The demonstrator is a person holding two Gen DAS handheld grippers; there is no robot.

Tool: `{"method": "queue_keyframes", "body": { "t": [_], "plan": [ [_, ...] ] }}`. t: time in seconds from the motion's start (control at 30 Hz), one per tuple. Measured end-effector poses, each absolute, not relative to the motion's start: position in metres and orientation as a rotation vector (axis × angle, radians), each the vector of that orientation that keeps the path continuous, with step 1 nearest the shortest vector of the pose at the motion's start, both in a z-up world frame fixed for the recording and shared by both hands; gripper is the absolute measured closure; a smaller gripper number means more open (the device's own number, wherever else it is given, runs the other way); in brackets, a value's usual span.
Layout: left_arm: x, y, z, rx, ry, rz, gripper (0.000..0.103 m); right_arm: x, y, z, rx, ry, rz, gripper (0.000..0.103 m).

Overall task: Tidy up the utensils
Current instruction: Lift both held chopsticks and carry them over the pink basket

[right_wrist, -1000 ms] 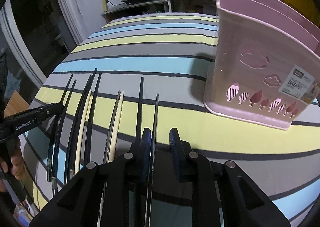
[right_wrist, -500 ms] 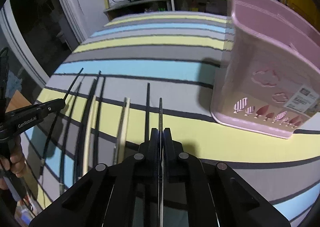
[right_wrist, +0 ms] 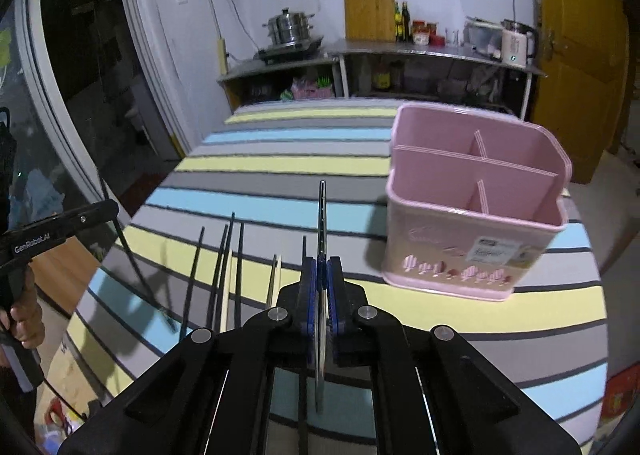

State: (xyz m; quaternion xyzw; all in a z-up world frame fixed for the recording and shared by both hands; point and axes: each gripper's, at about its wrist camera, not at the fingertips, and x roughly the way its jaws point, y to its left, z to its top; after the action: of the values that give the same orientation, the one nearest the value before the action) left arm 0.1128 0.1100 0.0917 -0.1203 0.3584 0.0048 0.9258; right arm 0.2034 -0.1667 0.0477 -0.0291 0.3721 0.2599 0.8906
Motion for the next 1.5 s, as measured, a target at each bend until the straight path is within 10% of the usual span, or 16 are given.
{"method": "queue_keyframes", "body": {
  "t": [0.97, 1.5],
  "plan": [
    [0.215, -0.013, 0.197, -0.255, 0.575, -0.324, 0.097, 0.236, -0.251, 0.166, 0.131, 0.526, 0.401, 0.098],
    [0.267, -0.035, 0.132, -0.248, 0.662, -0.325, 0.097, 0.29, -0.237, 0.107, 0.16, 0.642, 0.389, 0.098]
  ]
}}
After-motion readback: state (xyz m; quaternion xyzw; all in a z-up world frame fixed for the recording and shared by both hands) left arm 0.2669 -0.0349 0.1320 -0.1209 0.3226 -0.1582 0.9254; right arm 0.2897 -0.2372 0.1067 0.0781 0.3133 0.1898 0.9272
